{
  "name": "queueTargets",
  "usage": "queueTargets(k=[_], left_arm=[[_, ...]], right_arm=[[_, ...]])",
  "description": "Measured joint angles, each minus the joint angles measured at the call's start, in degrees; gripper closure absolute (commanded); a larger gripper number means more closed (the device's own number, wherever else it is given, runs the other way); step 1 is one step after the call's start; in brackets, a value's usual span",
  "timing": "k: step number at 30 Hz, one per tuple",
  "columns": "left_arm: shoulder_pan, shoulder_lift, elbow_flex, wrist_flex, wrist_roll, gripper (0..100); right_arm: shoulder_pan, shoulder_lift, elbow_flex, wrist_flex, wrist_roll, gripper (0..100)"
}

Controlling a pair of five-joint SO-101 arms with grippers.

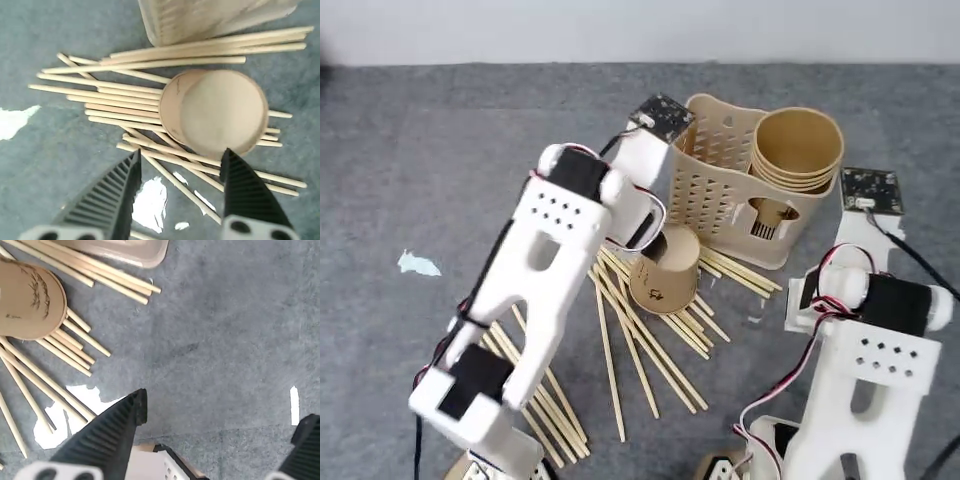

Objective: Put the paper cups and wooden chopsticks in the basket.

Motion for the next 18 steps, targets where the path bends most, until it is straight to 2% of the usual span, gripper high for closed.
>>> queueTargets(k=[6, 14, 18], left_arm=[[-2.6, 2.0, -0.1, -2.7, 0.3, 76], [-13.5, 2.3, 1.4, -6.9, -1.8, 76], [-16.1, 2.3, 3.8, -8.5, -3.4, 76]], right_arm=[[0.0, 0.0, 0.3, 0.0, 0.2, 55.3], [0.0, 0.0, 0.3, 0.0, 0.2, 55.3], [0.0, 0.0, 0.3, 0.0, 0.2, 55.3]])
